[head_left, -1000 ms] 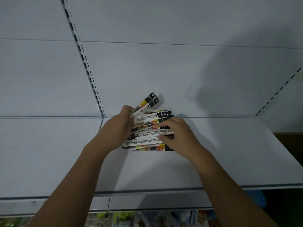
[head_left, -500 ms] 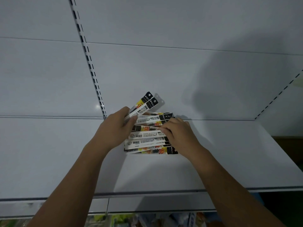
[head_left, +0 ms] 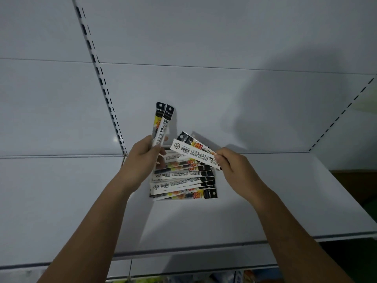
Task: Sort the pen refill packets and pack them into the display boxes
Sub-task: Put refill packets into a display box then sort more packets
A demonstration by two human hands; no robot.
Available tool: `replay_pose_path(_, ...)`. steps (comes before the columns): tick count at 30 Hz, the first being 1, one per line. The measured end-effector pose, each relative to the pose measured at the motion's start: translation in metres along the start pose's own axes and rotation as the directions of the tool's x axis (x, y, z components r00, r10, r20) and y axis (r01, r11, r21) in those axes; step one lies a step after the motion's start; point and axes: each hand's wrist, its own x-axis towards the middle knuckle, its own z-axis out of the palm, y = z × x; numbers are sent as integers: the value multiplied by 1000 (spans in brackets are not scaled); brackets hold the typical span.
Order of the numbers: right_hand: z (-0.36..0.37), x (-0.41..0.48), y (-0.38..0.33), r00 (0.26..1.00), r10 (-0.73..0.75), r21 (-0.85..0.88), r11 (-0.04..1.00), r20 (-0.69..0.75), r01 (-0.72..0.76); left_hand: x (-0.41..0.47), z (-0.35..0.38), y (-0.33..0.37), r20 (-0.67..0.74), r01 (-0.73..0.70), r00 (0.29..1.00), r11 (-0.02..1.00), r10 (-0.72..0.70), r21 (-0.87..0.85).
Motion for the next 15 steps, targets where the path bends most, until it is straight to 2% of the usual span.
replay_pose_path(8,6,-5,-11,992,90,235,970,-89,-67,-3,40,3,197,135,977,943,-76,-304)
replay_pose_path(11,11,-4,-13,989,102,265,962,-103,-72,-3,52,2,246,163,966,927,-80,-339)
replay_pose_path(15,18,-5,-18,990,121,325,941,-71,-92,-4,62,1,152,63,988,966,-25,-250)
